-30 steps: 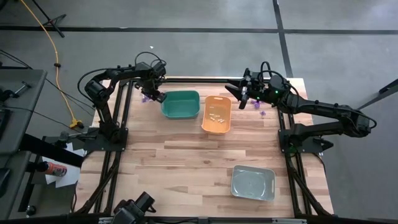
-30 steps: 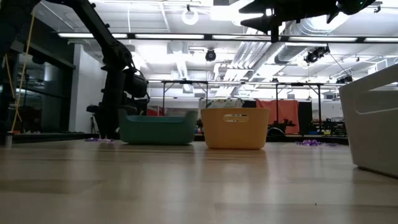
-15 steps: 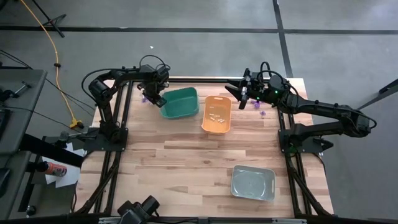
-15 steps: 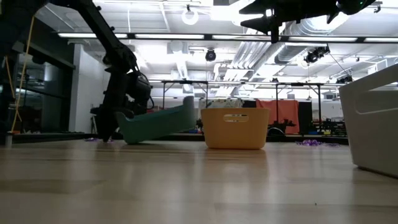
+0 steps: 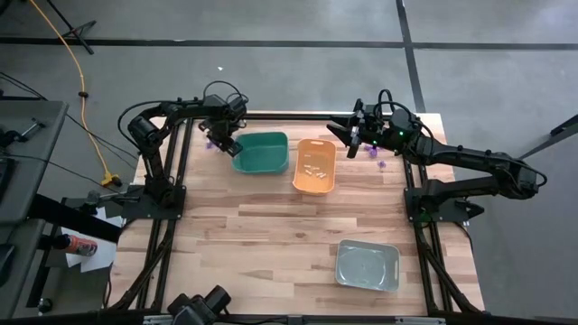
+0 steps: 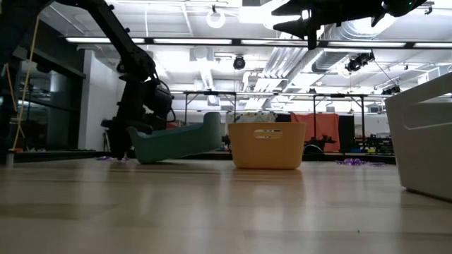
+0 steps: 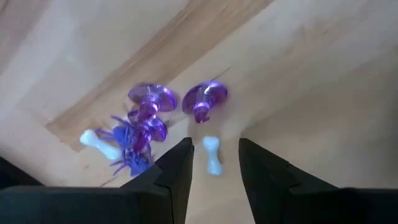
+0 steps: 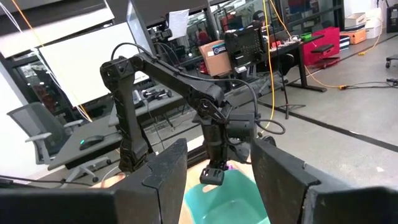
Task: Sort Halloween decoration
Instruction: Put the white bone toy into the yellow bin
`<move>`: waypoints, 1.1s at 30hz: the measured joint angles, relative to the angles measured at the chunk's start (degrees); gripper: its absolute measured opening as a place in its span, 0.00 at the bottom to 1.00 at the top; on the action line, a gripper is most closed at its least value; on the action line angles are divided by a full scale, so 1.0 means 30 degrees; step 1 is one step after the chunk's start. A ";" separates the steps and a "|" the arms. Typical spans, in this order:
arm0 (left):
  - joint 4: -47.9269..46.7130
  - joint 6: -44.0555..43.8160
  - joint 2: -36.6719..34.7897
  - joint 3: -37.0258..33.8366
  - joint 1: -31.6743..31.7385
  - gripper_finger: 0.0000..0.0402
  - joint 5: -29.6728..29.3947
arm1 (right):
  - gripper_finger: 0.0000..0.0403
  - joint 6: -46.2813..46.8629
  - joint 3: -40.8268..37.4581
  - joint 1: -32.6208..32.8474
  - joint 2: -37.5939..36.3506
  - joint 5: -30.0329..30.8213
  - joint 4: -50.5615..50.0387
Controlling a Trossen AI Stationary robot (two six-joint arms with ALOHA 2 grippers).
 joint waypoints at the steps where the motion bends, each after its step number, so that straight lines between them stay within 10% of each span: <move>1: -0.0218 -0.0042 0.0006 0.0000 0.0000 0.30 0.0000 | 0.43 0.0000 0.0000 0.0000 0.0000 0.0000 0.0000; 33: 0.0885 -0.1873 -0.0138 -0.1326 -0.0188 0.14 0.0009 | 0.43 0.0138 0.0000 0.0000 0.0000 -0.0007 -0.0058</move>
